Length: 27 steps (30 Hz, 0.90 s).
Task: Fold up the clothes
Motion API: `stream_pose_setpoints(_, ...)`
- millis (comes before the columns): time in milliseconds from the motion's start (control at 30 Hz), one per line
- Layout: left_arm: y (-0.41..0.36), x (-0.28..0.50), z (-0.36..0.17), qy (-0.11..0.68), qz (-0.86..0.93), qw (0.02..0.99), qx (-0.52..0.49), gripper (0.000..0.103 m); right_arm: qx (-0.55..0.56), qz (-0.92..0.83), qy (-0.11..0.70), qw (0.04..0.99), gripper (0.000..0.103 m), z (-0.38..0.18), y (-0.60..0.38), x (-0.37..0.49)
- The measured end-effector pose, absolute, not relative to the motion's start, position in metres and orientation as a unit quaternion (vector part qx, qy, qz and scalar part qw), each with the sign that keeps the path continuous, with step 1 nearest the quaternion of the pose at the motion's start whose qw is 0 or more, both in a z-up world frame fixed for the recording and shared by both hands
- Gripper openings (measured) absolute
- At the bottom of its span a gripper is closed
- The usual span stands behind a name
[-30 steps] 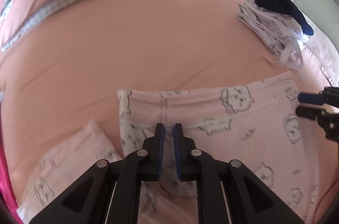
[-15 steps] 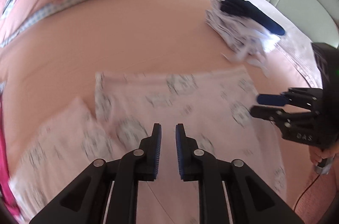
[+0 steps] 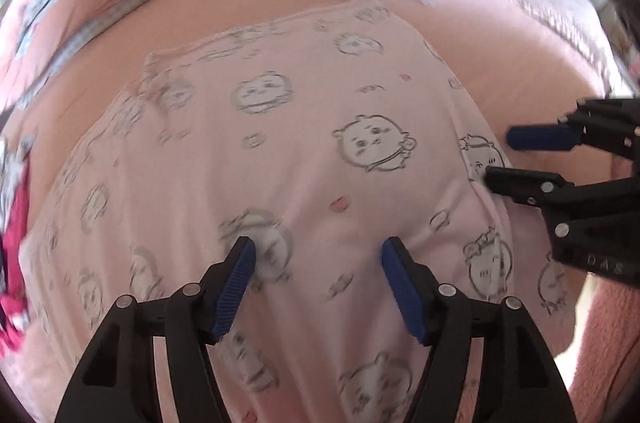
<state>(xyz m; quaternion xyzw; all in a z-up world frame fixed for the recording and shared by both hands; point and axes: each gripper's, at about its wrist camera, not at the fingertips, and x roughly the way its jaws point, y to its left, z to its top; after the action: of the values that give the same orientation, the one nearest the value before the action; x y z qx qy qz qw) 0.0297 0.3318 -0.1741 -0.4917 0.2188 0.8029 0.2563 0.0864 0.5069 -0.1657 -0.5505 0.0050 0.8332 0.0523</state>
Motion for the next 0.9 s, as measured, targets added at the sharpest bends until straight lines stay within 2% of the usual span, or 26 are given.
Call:
stream_pose_setpoints(67, 0.311, 0.031, -0.169, 0.209, 0.814, 0.225, -0.493, 0.065, -0.550, 0.832, 0.021, 0.072, 0.043, -0.162, 0.519, 0.095)
stream_pose_setpoints(167, 0.296, 0.038, -0.156, 0.133, 0.819, 0.247, -0.500, 0.064, -0.536, 0.839, 0.043, 0.086, 0.043, -0.161, 0.517, 0.096)
stream_pose_setpoints(233, 0.306, 0.053, -0.148, 0.107, 0.820, 0.292, -0.481, 0.064, -0.518, 0.850, 0.088, 0.044, 0.043, -0.152, 0.512, 0.104)
stream_pose_setpoints(300, 0.326, 0.064, -0.154, 0.129, 0.812, 0.314, -0.474, 0.064, -0.517, 0.848, 0.117, 0.008, 0.043, -0.155, 0.503, 0.108)
stream_pose_setpoints(400, 0.343, 0.071, -0.173, 0.187, 0.801, 0.295, -0.486, 0.066, -0.553, 0.828, 0.090, 0.008, 0.043, -0.173, 0.495, 0.119)
stream_pose_setpoints(533, 0.317, 0.068, -0.171, 0.184, 0.810, 0.248, -0.499, 0.066, -0.557, 0.828, 0.061, 0.030, 0.044, -0.168, 0.505, 0.139)
stream_pose_setpoints(667, 0.297, 0.074, -0.156, 0.158, 0.821, 0.235, -0.495, 0.066, -0.560, 0.825, 0.042, 0.064, 0.044, -0.163, 0.515, 0.149)
stream_pose_setpoints(800, 0.289, 0.076, -0.153, 0.103, 0.825, 0.246, -0.499, 0.066, -0.512, 0.854, 0.084, 0.045, 0.047, -0.141, 0.513, 0.136)
stream_pose_setpoints(900, 0.290, 0.074, -0.165, 0.105, 0.818, 0.235, -0.514, 0.066, -0.514, 0.854, 0.077, 0.019, 0.047, -0.146, 0.500, 0.110)
